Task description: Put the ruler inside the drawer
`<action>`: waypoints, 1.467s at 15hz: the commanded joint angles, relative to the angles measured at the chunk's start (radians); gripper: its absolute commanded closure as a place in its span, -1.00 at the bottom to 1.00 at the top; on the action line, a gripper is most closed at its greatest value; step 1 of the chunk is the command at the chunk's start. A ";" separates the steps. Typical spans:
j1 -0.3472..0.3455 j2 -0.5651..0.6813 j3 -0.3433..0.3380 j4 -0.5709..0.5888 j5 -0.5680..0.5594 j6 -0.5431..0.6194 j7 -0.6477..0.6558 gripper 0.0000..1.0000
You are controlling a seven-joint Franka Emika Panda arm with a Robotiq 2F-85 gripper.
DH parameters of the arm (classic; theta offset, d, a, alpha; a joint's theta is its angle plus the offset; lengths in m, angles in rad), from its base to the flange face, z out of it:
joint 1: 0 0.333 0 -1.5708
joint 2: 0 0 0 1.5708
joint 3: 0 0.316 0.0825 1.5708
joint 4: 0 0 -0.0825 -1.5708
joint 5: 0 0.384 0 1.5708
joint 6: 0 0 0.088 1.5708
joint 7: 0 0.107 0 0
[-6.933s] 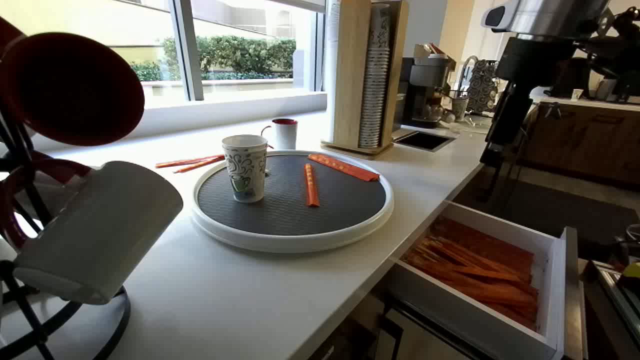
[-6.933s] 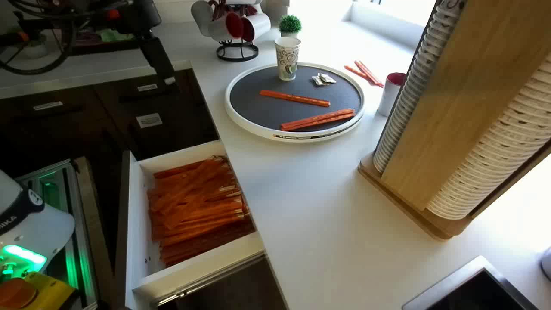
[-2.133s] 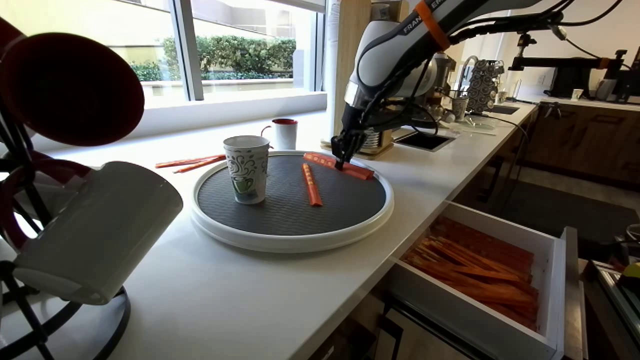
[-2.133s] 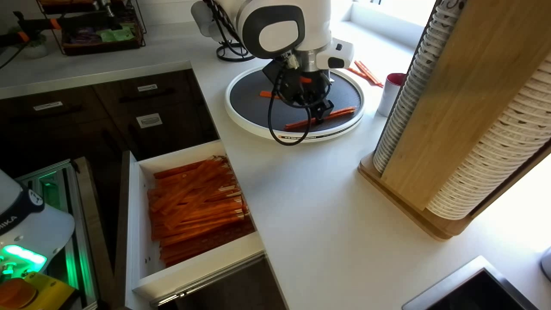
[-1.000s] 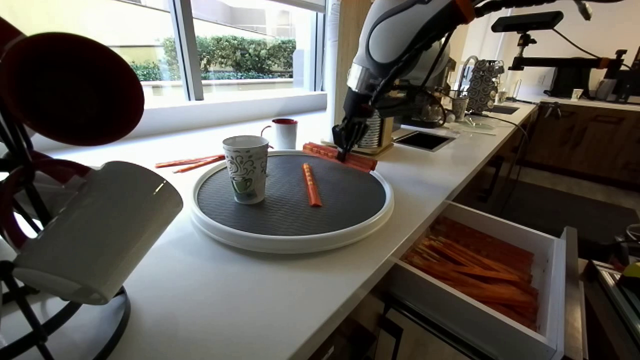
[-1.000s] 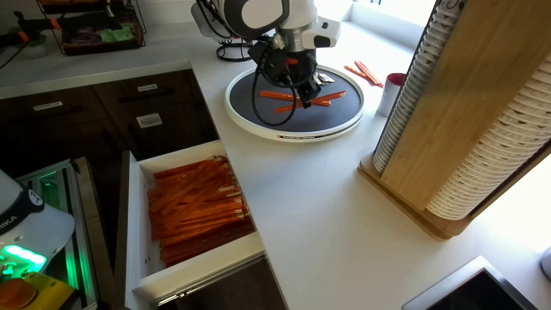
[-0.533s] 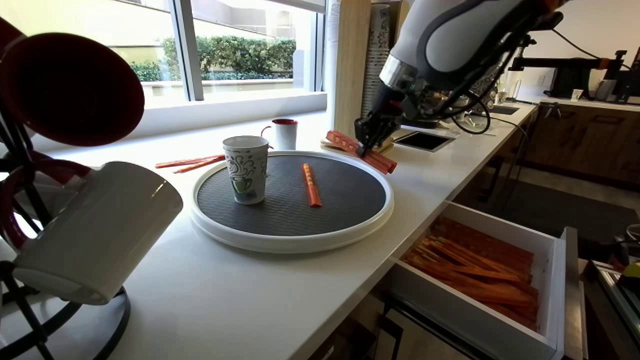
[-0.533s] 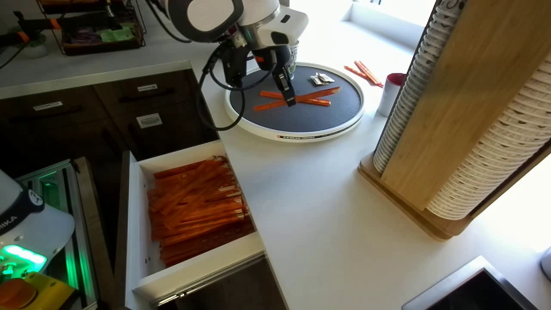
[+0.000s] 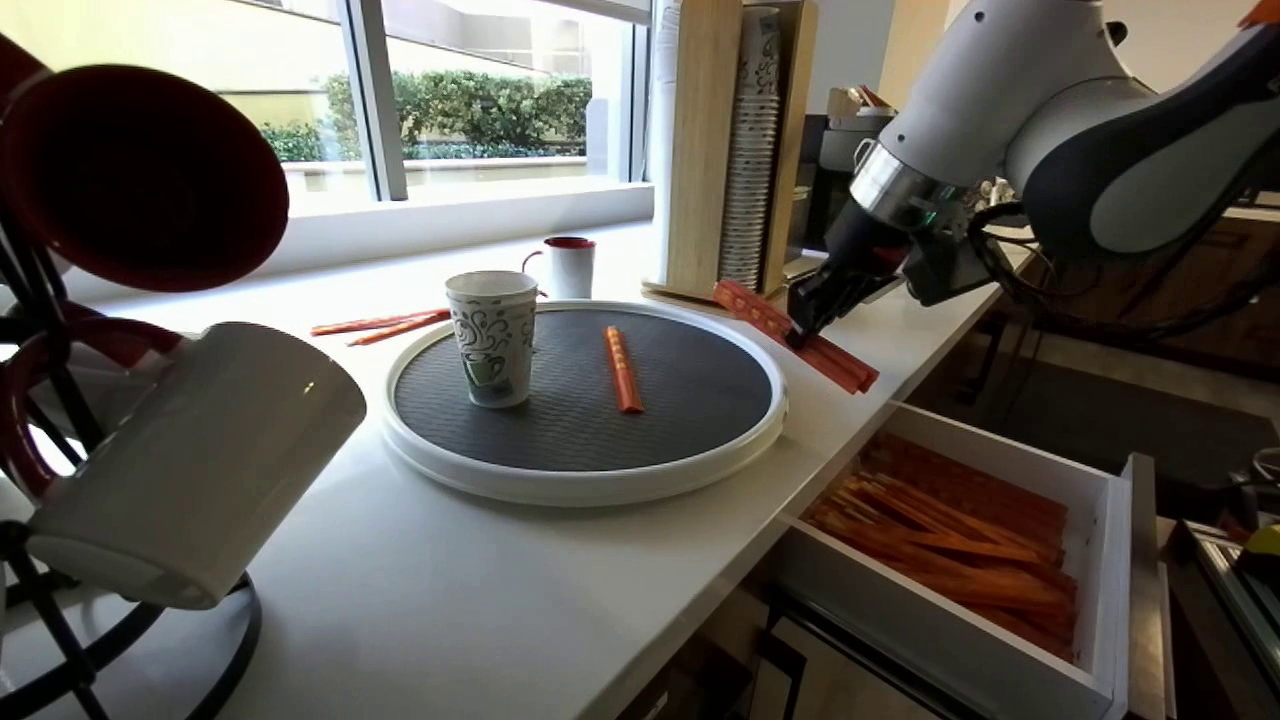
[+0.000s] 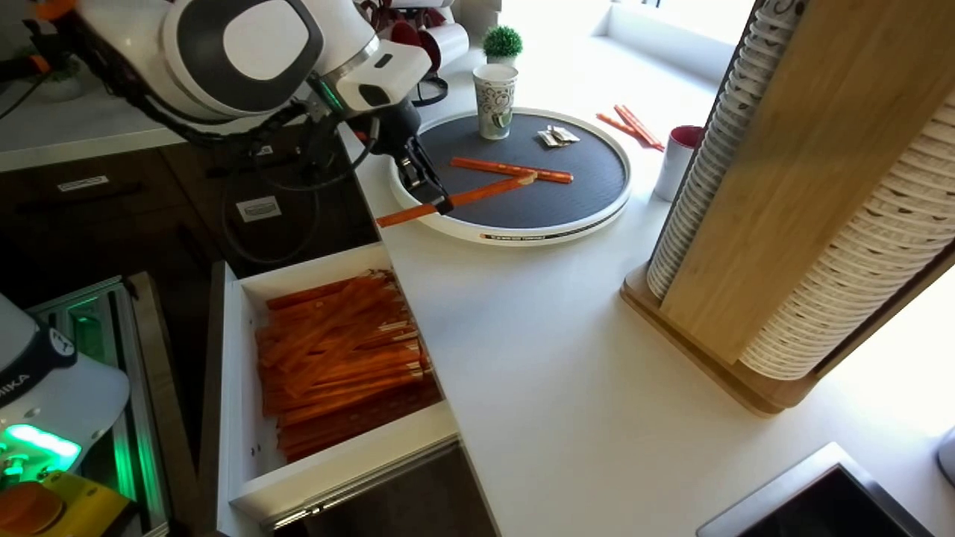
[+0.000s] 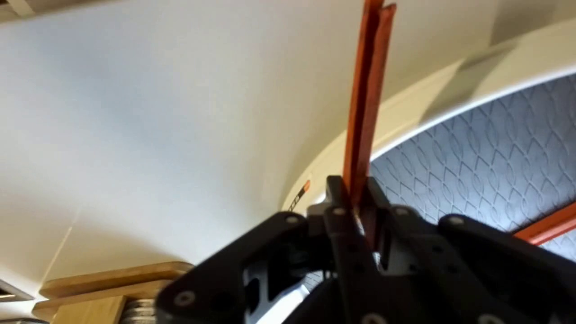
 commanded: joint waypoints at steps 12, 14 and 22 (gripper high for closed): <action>-0.021 -0.140 0.041 -0.120 -0.149 -0.194 0.043 0.94; -0.039 -0.153 0.078 -0.135 -0.216 -0.225 0.090 0.94; -0.012 -0.080 0.144 -0.136 -0.473 -0.249 0.460 0.94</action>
